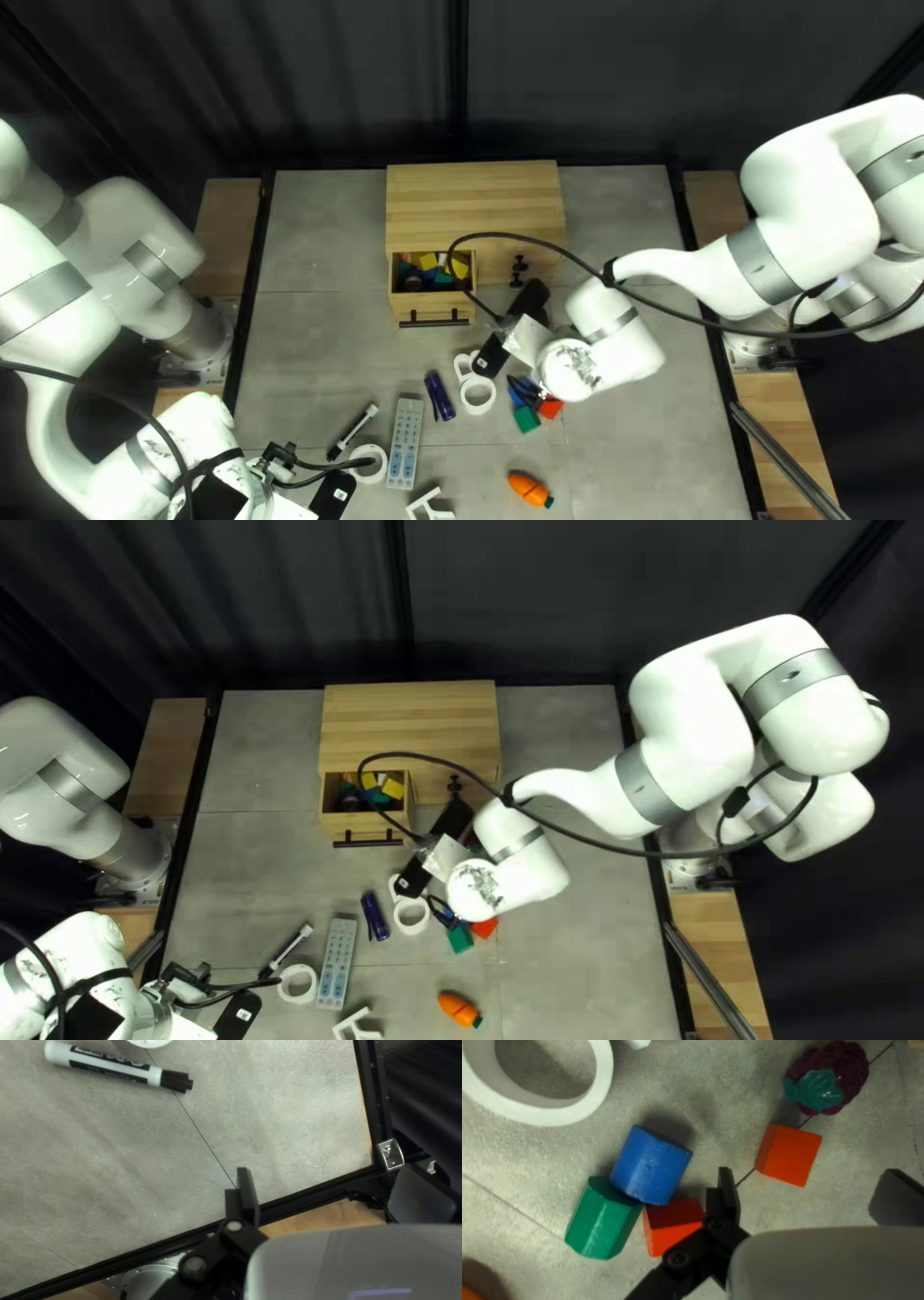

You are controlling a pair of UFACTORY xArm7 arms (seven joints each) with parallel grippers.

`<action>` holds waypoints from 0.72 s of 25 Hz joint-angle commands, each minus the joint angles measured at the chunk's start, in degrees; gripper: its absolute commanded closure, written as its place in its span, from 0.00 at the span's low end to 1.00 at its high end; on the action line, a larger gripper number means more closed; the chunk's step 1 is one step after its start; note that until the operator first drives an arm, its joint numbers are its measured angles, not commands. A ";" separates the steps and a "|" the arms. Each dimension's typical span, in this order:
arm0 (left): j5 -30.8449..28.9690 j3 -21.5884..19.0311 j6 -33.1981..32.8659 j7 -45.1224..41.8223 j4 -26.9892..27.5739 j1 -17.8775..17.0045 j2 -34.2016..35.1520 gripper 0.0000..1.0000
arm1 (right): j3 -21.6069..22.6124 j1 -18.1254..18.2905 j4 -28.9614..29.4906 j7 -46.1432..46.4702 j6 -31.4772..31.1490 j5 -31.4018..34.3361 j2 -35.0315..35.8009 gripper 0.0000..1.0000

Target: Open drawers and place objects into drawer and close

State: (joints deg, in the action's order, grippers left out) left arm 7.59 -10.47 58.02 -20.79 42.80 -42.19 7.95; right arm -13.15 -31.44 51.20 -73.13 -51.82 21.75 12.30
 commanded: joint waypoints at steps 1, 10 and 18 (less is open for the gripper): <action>0.00 0.00 0.00 0.00 0.00 0.00 0.00 0.00 | -0.29 -0.49 -0.37 -2.46 0.97 1.45 0.42 0.00; 0.00 0.00 0.00 0.00 0.00 0.00 0.00 0.00 | -1.31 0.30 -3.87 -5.05 4.21 1.53 -0.16 0.00; 0.00 0.00 0.00 0.00 0.00 0.00 0.00 0.00 | -2.67 1.35 -6.74 -6.81 8.53 2.64 -0.09 0.00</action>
State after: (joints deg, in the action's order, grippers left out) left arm 7.59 -10.47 58.02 -20.79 42.80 -42.19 7.95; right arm -15.43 -30.38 44.97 -79.54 -44.34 23.98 11.94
